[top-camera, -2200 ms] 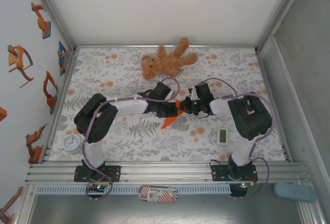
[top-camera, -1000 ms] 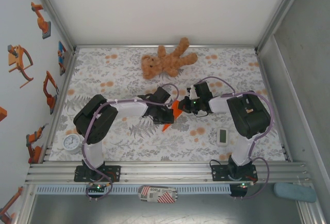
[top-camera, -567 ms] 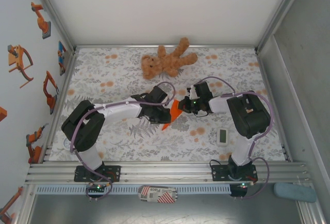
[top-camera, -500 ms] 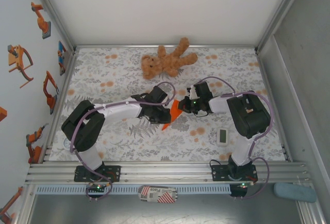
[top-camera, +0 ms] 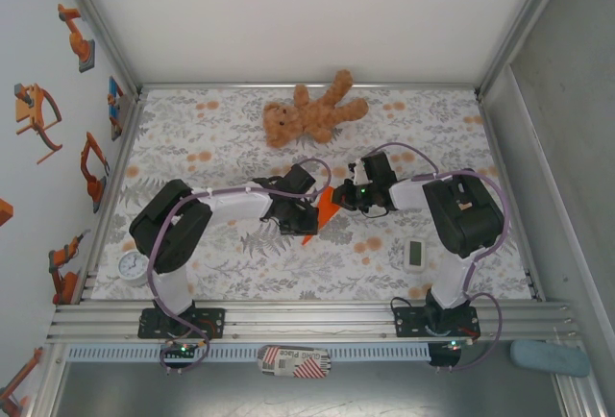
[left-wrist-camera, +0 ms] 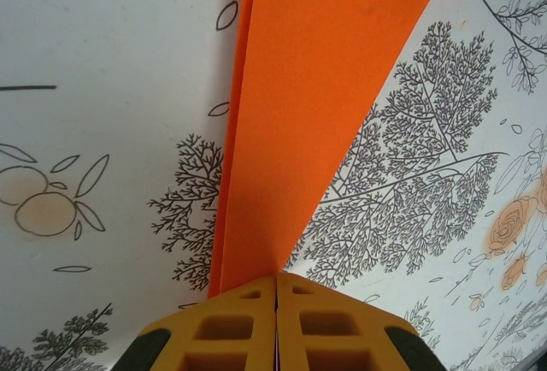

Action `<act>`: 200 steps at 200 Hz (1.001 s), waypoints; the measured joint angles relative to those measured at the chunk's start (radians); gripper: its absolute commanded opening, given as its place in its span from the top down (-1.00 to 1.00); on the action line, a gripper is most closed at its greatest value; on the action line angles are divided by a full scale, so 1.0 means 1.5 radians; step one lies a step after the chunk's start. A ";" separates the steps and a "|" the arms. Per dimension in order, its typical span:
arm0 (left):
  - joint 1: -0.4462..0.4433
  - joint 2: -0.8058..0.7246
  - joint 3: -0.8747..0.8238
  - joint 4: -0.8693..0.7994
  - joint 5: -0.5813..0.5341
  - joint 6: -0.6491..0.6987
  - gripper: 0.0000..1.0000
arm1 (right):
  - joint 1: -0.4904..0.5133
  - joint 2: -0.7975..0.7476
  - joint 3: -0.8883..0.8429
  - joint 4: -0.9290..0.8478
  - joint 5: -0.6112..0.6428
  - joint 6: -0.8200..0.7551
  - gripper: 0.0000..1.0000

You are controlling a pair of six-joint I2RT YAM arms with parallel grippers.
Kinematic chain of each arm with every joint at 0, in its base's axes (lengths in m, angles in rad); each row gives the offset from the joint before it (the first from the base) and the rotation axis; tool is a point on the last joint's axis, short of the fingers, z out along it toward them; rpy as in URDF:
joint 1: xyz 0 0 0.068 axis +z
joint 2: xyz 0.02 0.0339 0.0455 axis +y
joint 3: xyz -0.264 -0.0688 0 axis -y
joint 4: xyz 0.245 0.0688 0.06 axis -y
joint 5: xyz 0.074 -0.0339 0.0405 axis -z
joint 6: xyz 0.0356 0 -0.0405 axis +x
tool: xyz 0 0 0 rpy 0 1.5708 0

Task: Fold a paper plane with a square sheet of paper (pick it up from the middle)
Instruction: Fold the wing for the fifth time at the center of the table.

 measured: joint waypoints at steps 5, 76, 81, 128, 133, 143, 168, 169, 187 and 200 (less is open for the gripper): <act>-0.001 0.001 0.000 0.001 0.000 0.000 0.83 | 0.000 0.000 0.000 0.000 0.000 0.000 1.00; -0.001 0.005 -0.001 0.007 0.008 0.000 0.84 | 0.000 0.000 0.000 0.000 0.000 0.000 1.00; -0.001 0.005 -0.002 0.008 0.008 0.000 0.83 | 0.000 0.000 0.000 0.000 0.000 0.000 1.00; -0.001 0.005 -0.017 0.031 0.014 -0.001 0.84 | 0.000 0.001 0.003 -0.005 0.000 0.000 1.00; -0.001 0.004 -0.019 0.034 0.015 -0.001 0.84 | 0.000 0.002 0.003 -0.006 0.000 0.000 1.00; -0.001 0.002 -0.024 0.040 0.016 -0.002 0.84 | 0.000 0.003 0.005 -0.008 0.000 0.000 1.00; -0.001 -0.007 -0.043 0.064 0.017 -0.007 0.84 | 0.000 0.007 0.012 -0.015 0.000 0.000 1.00; -0.001 -0.007 -0.043 0.065 0.017 -0.007 0.84 | 0.000 0.007 0.013 -0.015 0.000 -0.001 1.00; -0.001 -0.017 -0.063 0.089 0.018 -0.013 0.84 | 0.000 0.009 0.019 -0.023 0.000 -0.003 1.00; -0.002 -0.025 -0.078 0.105 0.017 -0.018 0.84 | 0.000 0.011 0.022 -0.029 0.000 -0.003 1.00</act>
